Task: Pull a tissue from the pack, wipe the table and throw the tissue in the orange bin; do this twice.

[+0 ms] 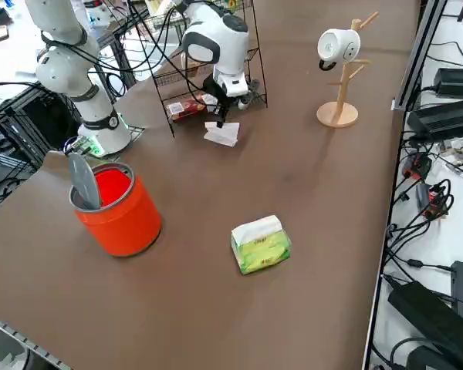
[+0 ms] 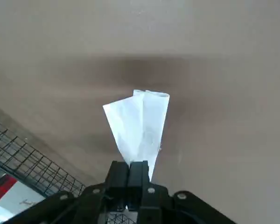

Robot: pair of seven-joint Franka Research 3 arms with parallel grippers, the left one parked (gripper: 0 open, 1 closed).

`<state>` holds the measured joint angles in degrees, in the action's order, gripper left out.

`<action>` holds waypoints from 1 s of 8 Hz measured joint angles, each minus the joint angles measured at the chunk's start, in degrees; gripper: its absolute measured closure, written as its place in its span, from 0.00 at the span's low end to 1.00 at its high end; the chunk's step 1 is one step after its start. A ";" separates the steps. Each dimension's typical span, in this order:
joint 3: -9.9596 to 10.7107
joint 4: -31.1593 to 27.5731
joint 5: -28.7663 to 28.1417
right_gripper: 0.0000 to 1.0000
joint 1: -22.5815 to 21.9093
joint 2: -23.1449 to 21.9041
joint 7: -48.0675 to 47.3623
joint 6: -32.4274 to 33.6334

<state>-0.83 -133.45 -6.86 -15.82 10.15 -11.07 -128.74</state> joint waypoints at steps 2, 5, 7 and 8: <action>0.17 -0.81 0.20 0.99 -0.03 0.00 0.00 0.03; 0.52 -1.61 1.42 0.99 -0.02 0.19 0.00 0.03; 0.93 -1.65 2.95 0.99 -0.01 1.28 -0.01 -0.11; 1.11 -1.64 3.32 0.99 0.02 1.86 -0.02 -0.77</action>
<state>0.28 -135.09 -3.55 -15.81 12.01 -11.10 -129.52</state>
